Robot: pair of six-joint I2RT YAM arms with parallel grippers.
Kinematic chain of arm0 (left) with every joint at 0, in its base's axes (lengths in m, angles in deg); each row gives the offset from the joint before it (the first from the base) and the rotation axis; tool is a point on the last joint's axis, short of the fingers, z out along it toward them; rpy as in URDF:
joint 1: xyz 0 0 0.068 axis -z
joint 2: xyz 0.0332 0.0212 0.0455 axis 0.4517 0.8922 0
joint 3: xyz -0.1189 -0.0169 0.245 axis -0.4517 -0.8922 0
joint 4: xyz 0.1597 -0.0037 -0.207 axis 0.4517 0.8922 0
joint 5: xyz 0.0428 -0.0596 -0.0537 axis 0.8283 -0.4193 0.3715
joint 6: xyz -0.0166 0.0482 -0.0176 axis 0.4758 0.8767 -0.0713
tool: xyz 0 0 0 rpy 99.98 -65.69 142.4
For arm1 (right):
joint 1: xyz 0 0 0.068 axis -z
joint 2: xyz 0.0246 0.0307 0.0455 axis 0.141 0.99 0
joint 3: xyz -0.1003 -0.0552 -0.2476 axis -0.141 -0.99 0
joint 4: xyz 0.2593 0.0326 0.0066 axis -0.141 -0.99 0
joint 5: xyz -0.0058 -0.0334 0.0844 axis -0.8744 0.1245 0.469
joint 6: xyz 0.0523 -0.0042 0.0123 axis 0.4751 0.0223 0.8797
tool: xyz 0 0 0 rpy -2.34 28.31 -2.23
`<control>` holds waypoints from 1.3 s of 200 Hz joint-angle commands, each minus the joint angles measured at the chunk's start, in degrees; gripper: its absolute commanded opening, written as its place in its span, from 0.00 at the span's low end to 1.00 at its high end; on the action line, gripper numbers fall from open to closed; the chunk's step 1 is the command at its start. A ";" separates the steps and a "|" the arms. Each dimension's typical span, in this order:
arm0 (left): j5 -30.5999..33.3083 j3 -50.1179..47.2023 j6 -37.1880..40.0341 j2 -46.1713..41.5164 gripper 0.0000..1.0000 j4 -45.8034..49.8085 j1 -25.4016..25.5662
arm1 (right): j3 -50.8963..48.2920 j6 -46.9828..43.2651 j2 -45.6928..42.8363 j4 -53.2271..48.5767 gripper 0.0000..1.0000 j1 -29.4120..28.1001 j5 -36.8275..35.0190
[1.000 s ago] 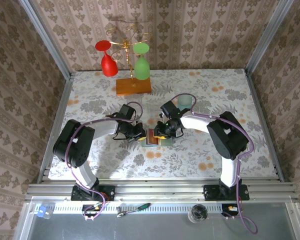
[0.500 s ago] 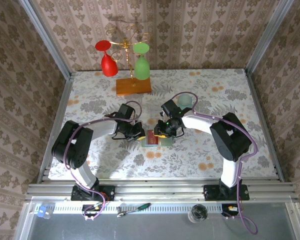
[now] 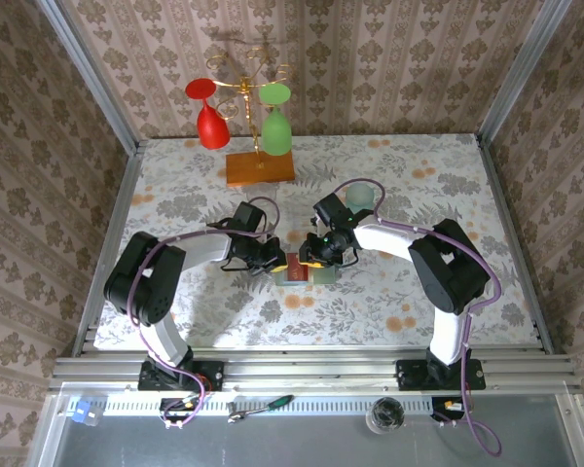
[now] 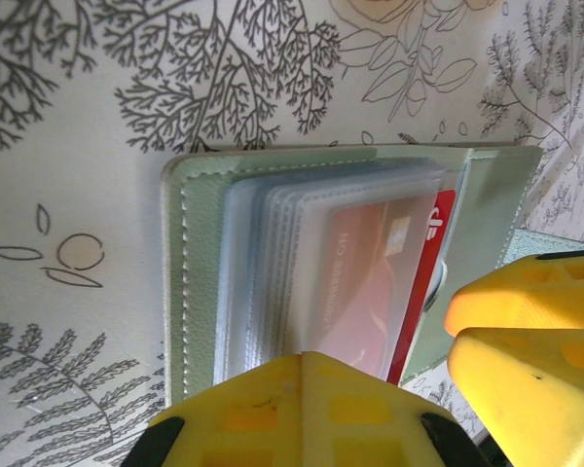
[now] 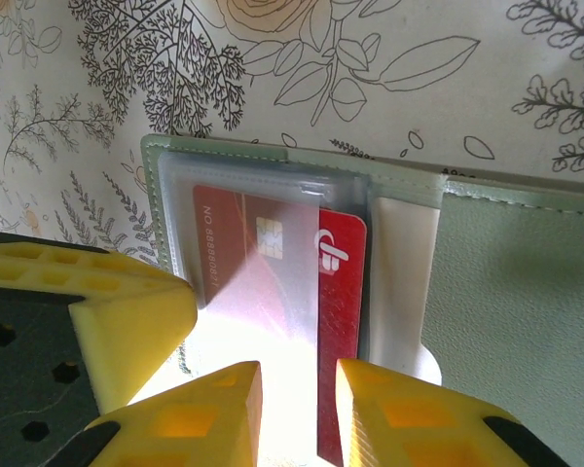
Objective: Take the credit cards out of the card holder
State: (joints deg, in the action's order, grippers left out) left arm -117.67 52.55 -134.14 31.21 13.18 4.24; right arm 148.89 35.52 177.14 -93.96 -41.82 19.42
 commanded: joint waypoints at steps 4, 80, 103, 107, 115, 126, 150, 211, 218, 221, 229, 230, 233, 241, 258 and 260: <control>1.22 0.86 1.24 1.74 0.00 3.81 0.02 | 1.33 0.08 1.17 0.50 0.27 -0.30 2.05; 1.68 0.50 1.62 1.66 0.00 4.10 -0.16 | 0.96 0.70 3.24 2.85 0.22 -0.30 4.33; 1.74 0.32 1.61 1.57 0.00 4.06 -0.24 | 1.00 0.77 4.04 2.92 0.21 -0.30 4.40; 1.70 0.26 1.61 1.57 0.00 4.07 -0.24 | 0.87 0.78 4.17 2.87 0.22 -0.30 4.32; 1.74 0.13 1.53 1.49 0.00 3.97 -0.31 | 1.13 0.59 4.22 2.00 0.22 -0.39 3.30; 1.81 0.00 1.56 1.41 0.00 3.93 -0.33 | 1.52 0.01 4.29 0.16 0.26 -0.39 1.72; 1.83 -0.20 1.35 1.16 0.00 3.70 -0.50 | 2.03 -1.06 3.96 -2.38 0.30 -0.39 -0.60; 1.69 -0.32 1.35 1.06 0.00 3.53 -0.62 | 2.54 -1.82 2.13 -3.10 0.31 -0.56 -1.31; 1.72 -0.22 1.35 1.09 0.00 3.48 -0.59 | 2.45 -1.86 1.86 -2.96 0.31 -0.66 -1.41; 1.68 -0.18 1.35 1.05 0.00 3.48 -0.59 | 2.43 -1.86 1.76 -2.90 0.31 -0.68 -1.42; 1.70 -0.22 1.35 1.04 0.00 3.50 -0.59 | 2.27 -1.85 1.54 -2.73 0.31 -0.68 -1.49; 1.70 -0.20 1.35 1.04 0.00 3.47 -0.59 | 2.26 -1.90 1.55 -2.73 0.31 -0.67 -1.50; 1.71 -0.23 1.35 1.09 0.00 3.51 -0.59 | 2.26 -1.91 1.57 -2.72 0.31 -0.65 -1.52; 1.71 -0.15 1.35 1.04 0.00 3.48 -0.60 | 2.33 -2.02 1.54 -2.87 0.31 -0.65 -1.59; 1.72 -0.09 1.35 0.88 0.00 3.36 -0.59 | 2.35 -2.12 1.61 -3.04 0.31 -0.72 -1.77; 1.70 -0.09 1.35 0.87 0.00 3.40 -0.59 | 2.35 -2.12 1.65 -3.00 0.31 -0.67 -1.73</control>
State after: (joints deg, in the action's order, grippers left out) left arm -117.71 52.83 -133.68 31.47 13.98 4.17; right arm 150.53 34.64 180.03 -94.05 -42.12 20.04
